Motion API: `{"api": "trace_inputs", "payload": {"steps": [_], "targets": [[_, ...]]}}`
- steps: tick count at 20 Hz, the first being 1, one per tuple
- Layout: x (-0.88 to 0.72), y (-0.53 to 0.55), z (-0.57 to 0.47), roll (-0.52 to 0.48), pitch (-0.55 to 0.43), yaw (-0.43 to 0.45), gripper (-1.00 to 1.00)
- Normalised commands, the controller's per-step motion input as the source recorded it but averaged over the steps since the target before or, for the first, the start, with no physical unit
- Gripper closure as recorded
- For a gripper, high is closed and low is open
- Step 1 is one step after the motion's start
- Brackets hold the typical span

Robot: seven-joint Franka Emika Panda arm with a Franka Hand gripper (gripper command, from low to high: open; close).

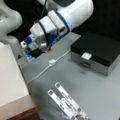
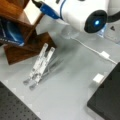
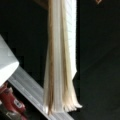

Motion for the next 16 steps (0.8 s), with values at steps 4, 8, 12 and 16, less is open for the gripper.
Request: {"api": "trace_inputs", "payload": {"steps": [4,8,12,16], "targets": [[0.20,-0.08,0.00,-0.201,0.030,-0.166,-1.00],[0.15,-0.11,0.09,-0.151,0.039,-0.134,-1.00],[0.09,-0.08,0.12,-0.157,0.072,-0.144,-1.00],[0.08,-0.05,0.11,-0.150,0.074,-0.134,1.00]]}}
